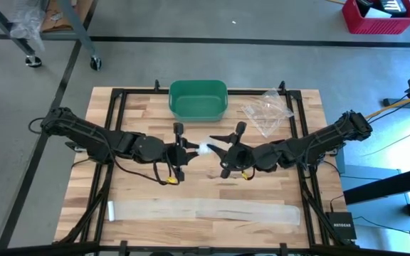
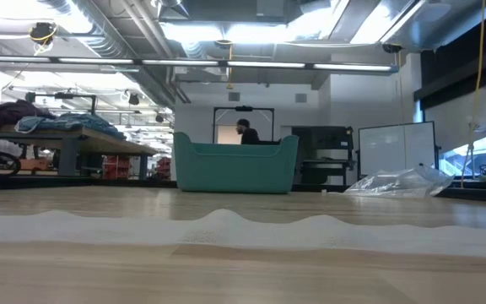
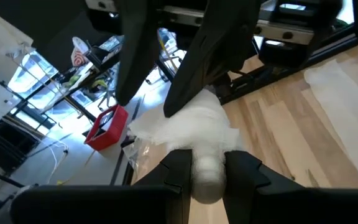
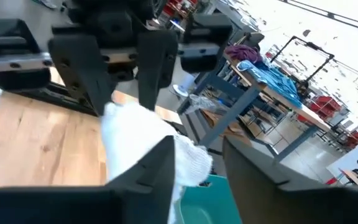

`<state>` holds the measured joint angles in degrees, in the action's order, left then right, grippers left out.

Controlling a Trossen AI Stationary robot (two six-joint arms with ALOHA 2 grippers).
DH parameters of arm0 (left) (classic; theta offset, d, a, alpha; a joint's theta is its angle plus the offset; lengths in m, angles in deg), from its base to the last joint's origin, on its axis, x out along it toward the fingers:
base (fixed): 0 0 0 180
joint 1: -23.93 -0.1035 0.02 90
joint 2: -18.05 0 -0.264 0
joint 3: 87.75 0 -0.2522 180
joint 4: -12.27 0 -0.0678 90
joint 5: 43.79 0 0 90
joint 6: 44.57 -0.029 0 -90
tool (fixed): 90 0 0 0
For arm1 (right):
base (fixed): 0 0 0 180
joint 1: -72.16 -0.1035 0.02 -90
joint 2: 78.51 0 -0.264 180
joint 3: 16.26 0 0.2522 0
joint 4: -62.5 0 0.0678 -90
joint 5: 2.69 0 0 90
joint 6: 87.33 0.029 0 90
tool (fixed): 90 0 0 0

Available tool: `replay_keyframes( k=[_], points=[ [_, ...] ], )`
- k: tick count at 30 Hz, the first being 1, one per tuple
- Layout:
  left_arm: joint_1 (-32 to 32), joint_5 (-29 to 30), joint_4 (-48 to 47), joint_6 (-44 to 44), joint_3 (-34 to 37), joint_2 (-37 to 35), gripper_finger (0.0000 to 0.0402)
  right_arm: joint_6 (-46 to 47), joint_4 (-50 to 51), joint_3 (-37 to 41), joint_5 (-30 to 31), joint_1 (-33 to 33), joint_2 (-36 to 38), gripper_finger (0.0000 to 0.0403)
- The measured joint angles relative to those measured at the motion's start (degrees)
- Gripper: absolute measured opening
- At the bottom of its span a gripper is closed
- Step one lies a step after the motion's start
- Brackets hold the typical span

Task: Roll bandage
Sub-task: Roll the top white bandage

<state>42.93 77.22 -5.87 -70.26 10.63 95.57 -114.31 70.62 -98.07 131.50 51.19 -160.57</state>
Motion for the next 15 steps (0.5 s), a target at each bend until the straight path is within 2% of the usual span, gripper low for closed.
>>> replay_keyframes(
  k=[6, 10, 15],
  points=[
    [1.0, -0.1, -0.3, -3.2, 0.0, 0.3, 0.0054, 2.7, 4.0, 0.0, -1.0, 0.4, 0.1, 0.0183],
    [1.8, -0.8, -1.2, -6.0, 0.0, 0.8, 0.0054, 5.5, 8.6, 0.1, -2.0, 0.9, 0.0, 0.0185],
    [1.6, -0.7, -2.4, -5.6, 0.0, 0.9, 0.0054, 5.1, 9.3, 0.1, -1.6, -0.2, 1.0, 0.0184]
  ],
)
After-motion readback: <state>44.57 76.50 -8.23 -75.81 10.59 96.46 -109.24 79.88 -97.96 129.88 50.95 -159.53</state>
